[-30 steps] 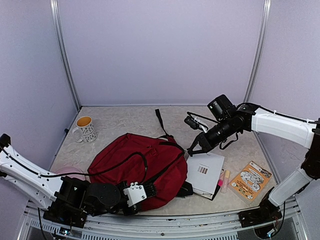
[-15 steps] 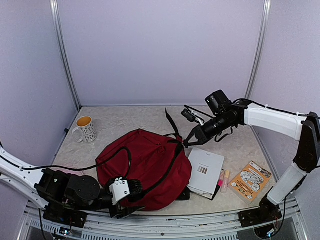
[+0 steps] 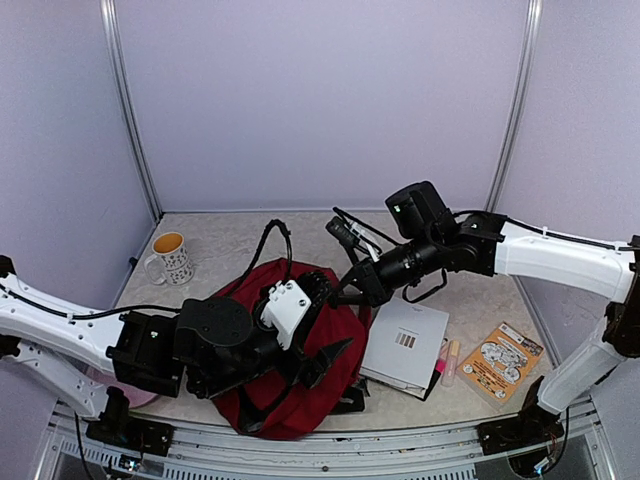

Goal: Pack the student bag
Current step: Hold the largest pocket of the student bag.

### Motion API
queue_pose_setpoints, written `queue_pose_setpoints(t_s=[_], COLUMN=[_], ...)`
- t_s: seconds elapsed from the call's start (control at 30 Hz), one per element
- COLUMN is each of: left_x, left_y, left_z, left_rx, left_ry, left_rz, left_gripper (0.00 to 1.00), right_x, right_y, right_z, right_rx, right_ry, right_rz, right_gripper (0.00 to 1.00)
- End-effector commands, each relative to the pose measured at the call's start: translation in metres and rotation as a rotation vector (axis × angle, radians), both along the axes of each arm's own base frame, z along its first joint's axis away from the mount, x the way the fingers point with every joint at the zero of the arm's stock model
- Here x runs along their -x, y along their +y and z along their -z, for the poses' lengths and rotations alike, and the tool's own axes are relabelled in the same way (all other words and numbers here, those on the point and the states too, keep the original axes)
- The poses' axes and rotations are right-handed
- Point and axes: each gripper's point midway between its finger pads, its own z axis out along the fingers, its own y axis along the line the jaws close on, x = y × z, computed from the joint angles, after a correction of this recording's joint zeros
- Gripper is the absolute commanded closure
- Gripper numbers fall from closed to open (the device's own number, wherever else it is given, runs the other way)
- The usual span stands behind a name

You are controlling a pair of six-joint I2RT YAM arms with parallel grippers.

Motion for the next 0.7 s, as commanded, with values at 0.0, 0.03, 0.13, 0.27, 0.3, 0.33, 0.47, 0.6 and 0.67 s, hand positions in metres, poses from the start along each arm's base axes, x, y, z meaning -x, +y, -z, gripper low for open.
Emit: queue_pose_setpoints(t_s=[0.0, 0.03, 0.13, 0.27, 0.3, 0.33, 0.47, 0.6, 0.67], left_x=[-0.037, -0.038, -0.039, -0.043, -0.043, -0.04, -0.029, -0.013, -0.012], left_y=[0.021, 0.023, 0.029, 0.044, 0.05, 0.056, 0.067, 0.06, 0.06], left_z=[-0.022, -0.024, -0.021, 0.004, 0.009, 0.012, 0.023, 0.027, 0.03], left_rx=[0.112, 0.127, 0.159, 0.125, 0.131, 0.139, 0.16, 0.161, 0.15], left_ry=[0.011, 0.011, 0.05, 0.172, 0.204, 0.228, 0.281, 0.319, 0.319], left_rz=[-0.251, -0.254, -0.234, -0.264, -0.291, -0.307, -0.27, -0.16, -0.156], left_gripper=[0.12, 0.14, 0.18, 0.28, 0.29, 0.31, 0.37, 0.26, 0.3], right_x=[0.023, 0.028, 0.037, 0.042, 0.043, 0.044, 0.047, 0.047, 0.047], right_y=[0.014, 0.016, 0.017, 0.012, 0.011, 0.01, 0.009, 0.009, 0.009], right_z=[-0.029, -0.029, -0.029, -0.031, -0.032, -0.032, -0.032, -0.03, -0.028], right_rx=[-0.083, -0.088, -0.086, -0.096, -0.099, -0.097, -0.099, -0.092, -0.086], right_ry=[-0.059, -0.058, -0.069, -0.083, -0.086, -0.09, -0.099, -0.112, -0.116], right_rz=[-0.007, -0.018, -0.038, -0.046, -0.05, -0.053, -0.08, -0.089, -0.09], right_gripper=[1.0, 1.0, 1.0, 1.0, 1.0, 1.0, 1.0, 1.0, 1.0])
